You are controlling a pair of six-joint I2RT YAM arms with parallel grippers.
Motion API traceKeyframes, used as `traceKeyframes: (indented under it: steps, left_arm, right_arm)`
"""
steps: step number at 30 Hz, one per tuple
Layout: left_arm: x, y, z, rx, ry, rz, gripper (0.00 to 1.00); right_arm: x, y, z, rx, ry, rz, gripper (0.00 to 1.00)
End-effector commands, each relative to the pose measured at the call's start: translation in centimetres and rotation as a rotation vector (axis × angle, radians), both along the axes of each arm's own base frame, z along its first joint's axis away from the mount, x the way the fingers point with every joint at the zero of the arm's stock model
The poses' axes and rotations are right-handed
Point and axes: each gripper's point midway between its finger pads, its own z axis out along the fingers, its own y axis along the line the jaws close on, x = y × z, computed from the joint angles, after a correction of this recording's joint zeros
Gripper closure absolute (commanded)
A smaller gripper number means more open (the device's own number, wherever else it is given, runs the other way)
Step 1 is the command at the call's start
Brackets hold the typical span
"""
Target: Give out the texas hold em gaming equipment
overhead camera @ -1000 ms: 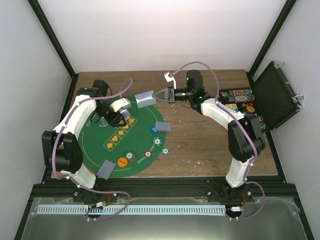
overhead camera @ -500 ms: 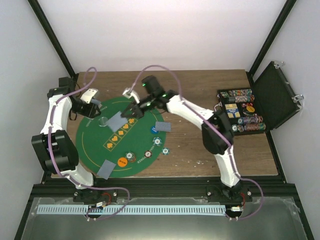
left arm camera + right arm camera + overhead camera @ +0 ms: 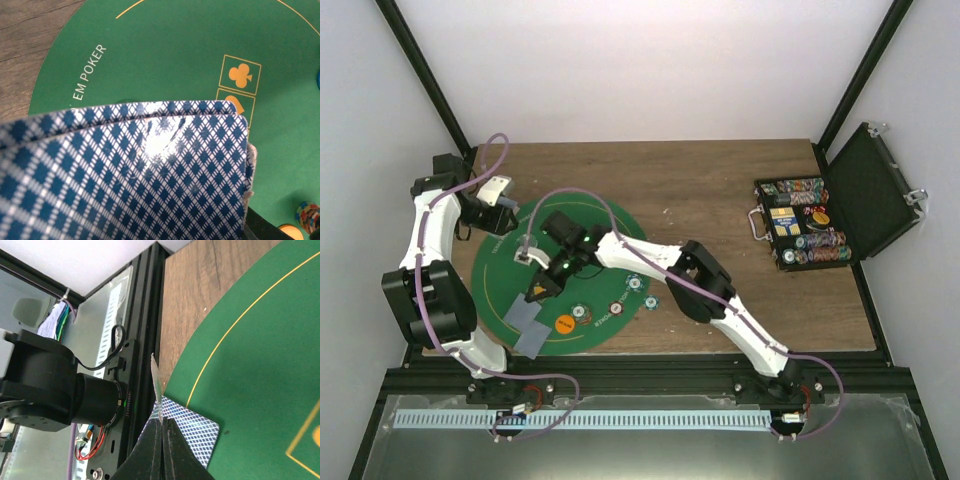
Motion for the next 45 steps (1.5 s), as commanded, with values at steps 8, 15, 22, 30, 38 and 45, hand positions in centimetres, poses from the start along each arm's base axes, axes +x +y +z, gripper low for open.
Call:
traceKeyframes:
  steps: [8, 15, 22, 30, 38, 45]
  left_arm:
    - [0.3, -0.6, 1.5, -0.026, -0.057, -0.01, 0.52]
    - [0.2, -0.6, 1.4, -0.029, -0.054, -0.016, 0.52]
    - [0.2, -0.8, 1.2, -0.034, -0.049, -0.022, 0.52]
    - [0.1, -0.9, 1.1, -0.044, -0.041, -0.028, 0.52]
    - [-0.2, -1.1, 1.0, -0.052, -0.034, -0.037, 0.52]
    - [-0.6, -1.7, 1.0, -0.07, -0.023, -0.072, 0.52]
  right_arm:
    - [-3.8, 2.0, -5.8, -0.137, 0.005, 0.013, 0.99]
    - [-3.4, 1.9, -6.7, -0.167, -0.013, -0.01, 0.99]
    - [-3.3, 1.9, -6.8, -0.163, -0.036, -0.001, 0.96]
    - [-2.8, 2.2, -5.5, -0.142, -0.078, -0.009, 0.77]
    - [-2.1, 1.9, -2.8, -0.124, -0.157, -0.031, 0.57]
    - [0.3, -0.2, 5.8, 0.0, -0.244, -0.101, 0.38]
